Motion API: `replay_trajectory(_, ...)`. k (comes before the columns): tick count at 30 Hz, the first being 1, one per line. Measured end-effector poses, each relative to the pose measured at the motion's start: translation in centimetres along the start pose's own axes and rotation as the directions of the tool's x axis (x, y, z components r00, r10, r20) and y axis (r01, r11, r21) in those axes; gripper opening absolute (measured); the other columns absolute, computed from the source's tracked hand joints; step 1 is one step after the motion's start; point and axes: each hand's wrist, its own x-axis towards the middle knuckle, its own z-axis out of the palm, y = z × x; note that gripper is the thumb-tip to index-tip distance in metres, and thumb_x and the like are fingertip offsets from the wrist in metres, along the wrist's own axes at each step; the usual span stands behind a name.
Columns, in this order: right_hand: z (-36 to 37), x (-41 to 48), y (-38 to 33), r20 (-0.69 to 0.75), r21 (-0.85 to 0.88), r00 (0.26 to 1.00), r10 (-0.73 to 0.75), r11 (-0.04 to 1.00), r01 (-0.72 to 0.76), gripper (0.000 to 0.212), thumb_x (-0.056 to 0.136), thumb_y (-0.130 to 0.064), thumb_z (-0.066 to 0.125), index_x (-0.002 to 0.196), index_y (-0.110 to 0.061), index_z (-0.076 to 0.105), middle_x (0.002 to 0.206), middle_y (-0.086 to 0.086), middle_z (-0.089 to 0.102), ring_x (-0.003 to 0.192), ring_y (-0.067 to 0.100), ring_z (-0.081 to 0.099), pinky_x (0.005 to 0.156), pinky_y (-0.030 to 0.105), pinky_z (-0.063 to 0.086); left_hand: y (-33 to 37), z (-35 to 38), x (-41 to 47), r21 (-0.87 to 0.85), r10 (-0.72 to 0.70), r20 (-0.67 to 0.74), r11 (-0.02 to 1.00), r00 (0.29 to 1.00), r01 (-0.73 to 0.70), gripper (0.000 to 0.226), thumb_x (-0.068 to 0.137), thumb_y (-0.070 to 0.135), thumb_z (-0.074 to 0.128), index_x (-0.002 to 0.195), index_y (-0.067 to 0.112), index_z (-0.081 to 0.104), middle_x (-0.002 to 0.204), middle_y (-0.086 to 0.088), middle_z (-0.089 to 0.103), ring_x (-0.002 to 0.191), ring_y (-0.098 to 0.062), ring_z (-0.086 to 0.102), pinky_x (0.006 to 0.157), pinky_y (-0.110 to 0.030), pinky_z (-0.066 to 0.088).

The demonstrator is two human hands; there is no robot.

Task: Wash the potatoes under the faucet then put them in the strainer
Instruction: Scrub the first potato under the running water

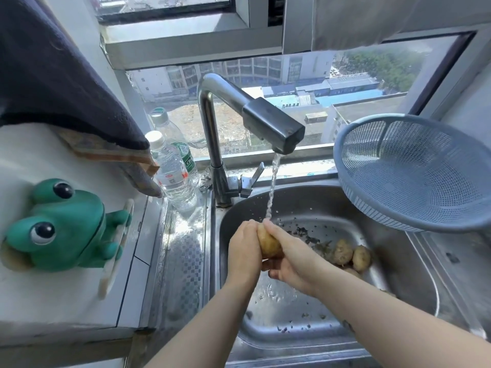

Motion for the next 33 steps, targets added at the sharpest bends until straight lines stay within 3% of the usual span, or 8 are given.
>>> replay_trajectory(4, 0.2, 0.2, -0.4, -0.019, -0.031, 0.999, 0.039, 0.999, -0.039, 0.041, 0.091, -0.05, 0.05, 0.09, -0.01, 0.061, 0.065, 0.006, 0.05, 0.051, 0.014, 0.045, 0.049, 0.022, 0.034, 0.4, 0.3, 0.6, -0.062, -0.241, -0.011, 0.969, 0.97, 0.24, 0.032, 0.094, 0.011, 0.043, 0.063, 0.017, 0.047, 0.065, 0.003, 0.05, 0.063, -0.013, 0.05, 0.06, -0.022, 0.044)
replay_trajectory(9, 0.1, 0.3, -0.4, -0.068, 0.042, 0.998, 0.012, 0.999, -0.009, 0.043, 0.096, -0.046, 0.042, 0.1, -0.006, 0.06, 0.063, 0.009, 0.051, 0.048, 0.016, 0.04, 0.047, 0.026, 0.031, 1.4, 0.4, 0.7, -0.28, -0.522, 0.126, 0.797, 0.844, 0.535, 0.031, 0.096, 0.028, 0.044, 0.08, 0.008, 0.061, 0.071, -0.016, 0.061, 0.056, -0.026, 0.05, 0.047, -0.028, 0.032)
replay_trajectory(12, 0.1, 0.6, -0.1, -0.1, 0.145, 0.995, 0.017, 0.989, -0.002, 0.053, 0.096, -0.052, 0.037, 0.1, -0.006, 0.063, 0.073, 0.014, 0.056, 0.052, 0.017, 0.041, 0.052, 0.027, 0.035, 1.9, 0.6, -0.4, -0.275, -0.428, 0.164, 0.845, 0.889, 0.458, 0.026, 0.095, 0.026, 0.05, 0.076, 0.014, 0.062, 0.065, -0.005, 0.061, 0.054, -0.018, 0.053, 0.046, -0.024, 0.032)
replay_trajectory(15, 0.2, 1.1, 0.0, -0.181, 0.043, 0.981, -0.074, 0.996, 0.083, 0.065, 0.096, -0.056, 0.028, 0.101, -0.002, 0.064, 0.07, 0.011, 0.056, 0.054, 0.016, 0.043, 0.051, 0.027, 0.038, 1.7, 0.7, -1.0, -0.182, -0.272, 0.225, 0.932, 0.936, 0.314, 0.023, 0.091, 0.023, 0.053, 0.069, 0.015, 0.052, 0.054, 0.005, 0.052, 0.051, -0.011, 0.045, 0.046, -0.021, 0.034)
replay_trajectory(18, 0.4, 0.8, 0.2, -0.233, -0.215, 0.935, -0.266, 0.952, 0.217, 0.05, 0.098, -0.051, 0.027, 0.093, -0.015, 0.062, 0.071, 0.001, 0.058, 0.059, 0.013, 0.053, 0.049, 0.022, 0.04, 2.1, 1.1, -0.8, -0.276, -0.347, 0.172, 0.881, 0.922, 0.384, 0.017, 0.089, 0.022, 0.058, 0.074, 0.013, 0.058, 0.063, -0.002, 0.054, 0.055, -0.015, 0.046, 0.047, -0.023, 0.033)
replay_trajectory(24, -0.1, 0.4, 1.3, -0.138, -0.518, 0.816, -0.561, 0.744, 0.423, 0.031, 0.101, -0.034, 0.032, 0.108, -0.023, 0.06, 0.093, -0.011, 0.063, 0.091, 0.005, 0.059, 0.081, 0.025, 0.048, 2.5, 1.5, 0.5, -0.417, -0.534, 0.079, 0.749, 0.842, 0.514, 0.026, 0.09, 0.016, 0.051, 0.066, 0.01, 0.059, 0.048, -0.006, 0.055, 0.058, -0.023, 0.053, 0.062, -0.031, 0.046)
replay_trajectory(28, -0.2, 0.8, 0.8, -0.188, -0.337, 0.837, -0.514, 0.834, 0.437, 0.038, 0.101, -0.038, 0.03, 0.104, -0.021, 0.064, 0.087, -0.004, 0.066, 0.079, 0.007, 0.061, 0.067, 0.019, 0.047, 2.5, 1.3, 0.0, -0.389, -0.451, 0.148, 0.792, 0.88, 0.471, 0.031, 0.101, 0.029, 0.042, 0.089, 0.012, 0.065, 0.079, -0.011, 0.064, 0.077, -0.023, 0.056, 0.073, -0.037, 0.044)
replay_trajectory(33, -0.3, 1.0, 0.3, -0.135, -0.448, 0.823, -0.552, 0.775, 0.446, 0.044, 0.098, -0.047, 0.028, 0.108, -0.019, 0.06, 0.097, 0.001, 0.068, 0.095, 0.014, 0.064, 0.081, 0.031, 0.053, 1.4, 1.4, -0.6, -0.44, -0.317, 0.249, 0.805, 0.915, 0.398, 0.027, 0.098, 0.025, 0.049, 0.122, 0.013, 0.052, 0.086, -0.003, 0.059, 0.08, -0.012, 0.058, 0.071, -0.027, 0.048)
